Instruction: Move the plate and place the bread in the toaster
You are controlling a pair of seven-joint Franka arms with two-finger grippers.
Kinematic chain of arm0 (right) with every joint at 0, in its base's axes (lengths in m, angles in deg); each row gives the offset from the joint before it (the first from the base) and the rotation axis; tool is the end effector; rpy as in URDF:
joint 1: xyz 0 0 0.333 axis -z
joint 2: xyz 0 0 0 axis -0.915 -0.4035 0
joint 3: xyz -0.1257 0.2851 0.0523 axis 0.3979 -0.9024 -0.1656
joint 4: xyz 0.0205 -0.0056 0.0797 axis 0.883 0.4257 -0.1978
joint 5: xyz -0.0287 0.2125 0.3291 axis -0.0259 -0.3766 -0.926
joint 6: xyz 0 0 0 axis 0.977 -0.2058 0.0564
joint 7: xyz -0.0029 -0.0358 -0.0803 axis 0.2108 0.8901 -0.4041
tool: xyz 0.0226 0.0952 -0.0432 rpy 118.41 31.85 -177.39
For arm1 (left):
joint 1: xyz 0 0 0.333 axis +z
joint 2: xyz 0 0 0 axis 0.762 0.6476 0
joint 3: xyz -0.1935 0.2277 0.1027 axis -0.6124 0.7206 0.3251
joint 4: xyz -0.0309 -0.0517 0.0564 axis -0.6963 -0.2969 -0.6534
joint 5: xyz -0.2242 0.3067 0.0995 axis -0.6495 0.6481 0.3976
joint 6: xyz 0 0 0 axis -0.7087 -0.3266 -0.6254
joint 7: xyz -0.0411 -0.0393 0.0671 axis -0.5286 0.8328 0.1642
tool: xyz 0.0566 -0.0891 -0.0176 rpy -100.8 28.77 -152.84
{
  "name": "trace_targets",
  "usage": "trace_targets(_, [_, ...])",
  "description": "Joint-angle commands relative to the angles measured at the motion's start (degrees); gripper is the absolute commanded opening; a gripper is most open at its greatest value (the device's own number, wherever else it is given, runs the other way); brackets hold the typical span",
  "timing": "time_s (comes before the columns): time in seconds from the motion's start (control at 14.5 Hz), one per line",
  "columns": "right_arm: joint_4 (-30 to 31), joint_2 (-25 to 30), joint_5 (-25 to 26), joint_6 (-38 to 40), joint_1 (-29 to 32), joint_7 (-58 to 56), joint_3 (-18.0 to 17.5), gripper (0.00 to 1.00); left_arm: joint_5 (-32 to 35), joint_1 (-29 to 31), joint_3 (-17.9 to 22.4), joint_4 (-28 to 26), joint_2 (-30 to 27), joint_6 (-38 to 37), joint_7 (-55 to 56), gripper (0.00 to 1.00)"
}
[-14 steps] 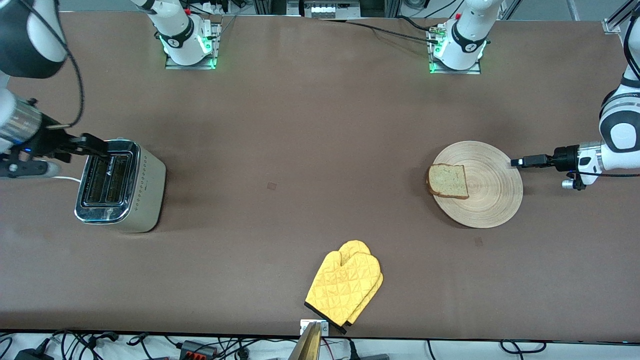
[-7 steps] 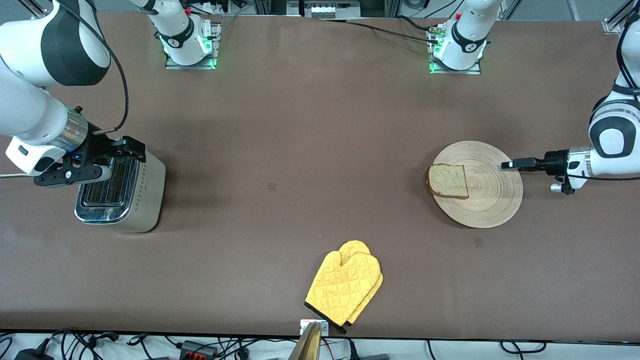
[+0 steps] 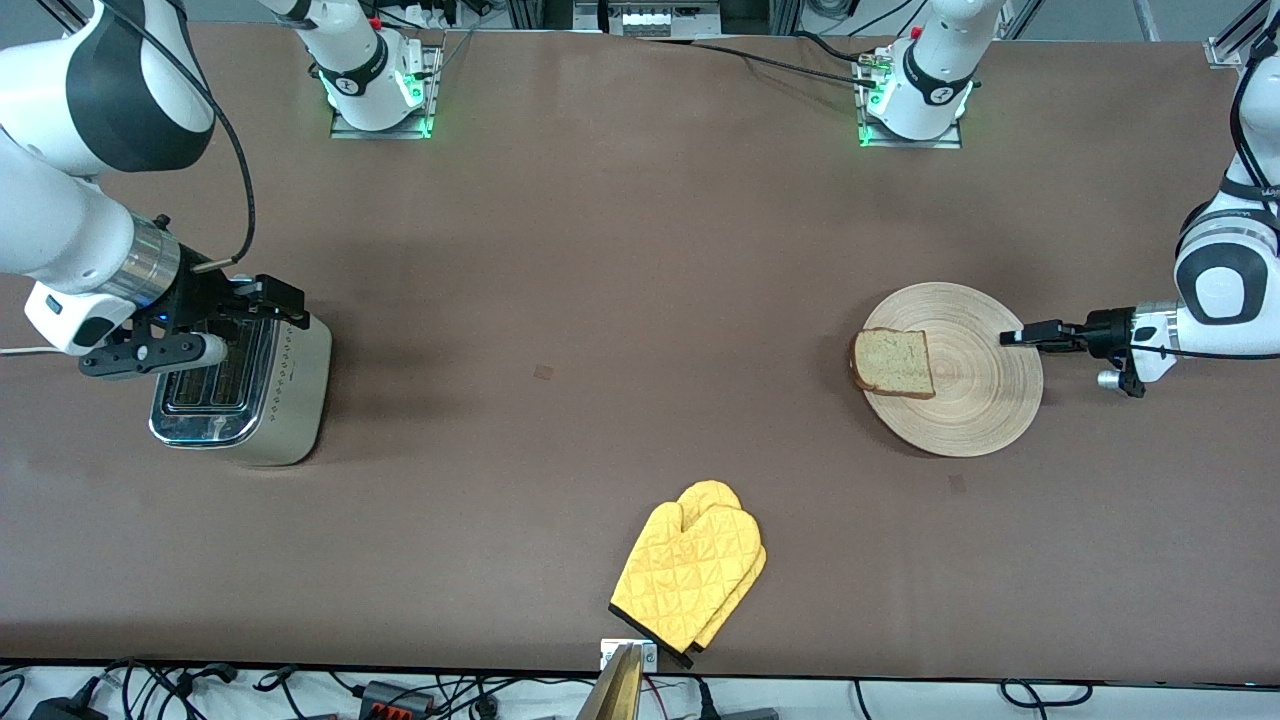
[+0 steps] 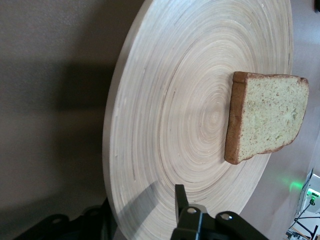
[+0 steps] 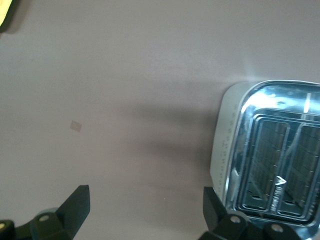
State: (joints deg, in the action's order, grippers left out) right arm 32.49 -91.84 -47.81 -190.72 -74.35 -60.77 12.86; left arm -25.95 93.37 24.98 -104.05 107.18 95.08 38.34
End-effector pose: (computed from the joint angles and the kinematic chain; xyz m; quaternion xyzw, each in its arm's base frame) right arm 0.6132 0.0861 0.4971 -0.9957 -0.0655 0.0227 0.0615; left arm 0.5204 0.2130 0.1529 0.9289 -0.0028 -0.0848 0.3604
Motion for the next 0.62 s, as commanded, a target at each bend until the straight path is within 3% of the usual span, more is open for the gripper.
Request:
trace_targets(0.0, [-0.9, -0.5, -0.4, -0.4, -2.0, 0.1, 0.2, 1.00, -1.0, -0.1, -0.2, 1.8, 0.8, -1.5, -1.7, 0.11])
trace_targets(0.35, [-0.4, -0.8, -0.1, -1.7, -1.6, 0.2, 0.5, 1.00, -1.5, -1.7, -2.1, 3.2, 0.9, -5.1, -1.6, 0.01])
trace_targets(0.55, [-0.4, -0.7, 0.1, -2.1, -2.0, 0.2, 0.5, 1.00, -8.7, -2.0, -3.3, 4.5, 3.0, -11.6, -1.5, 0.01])
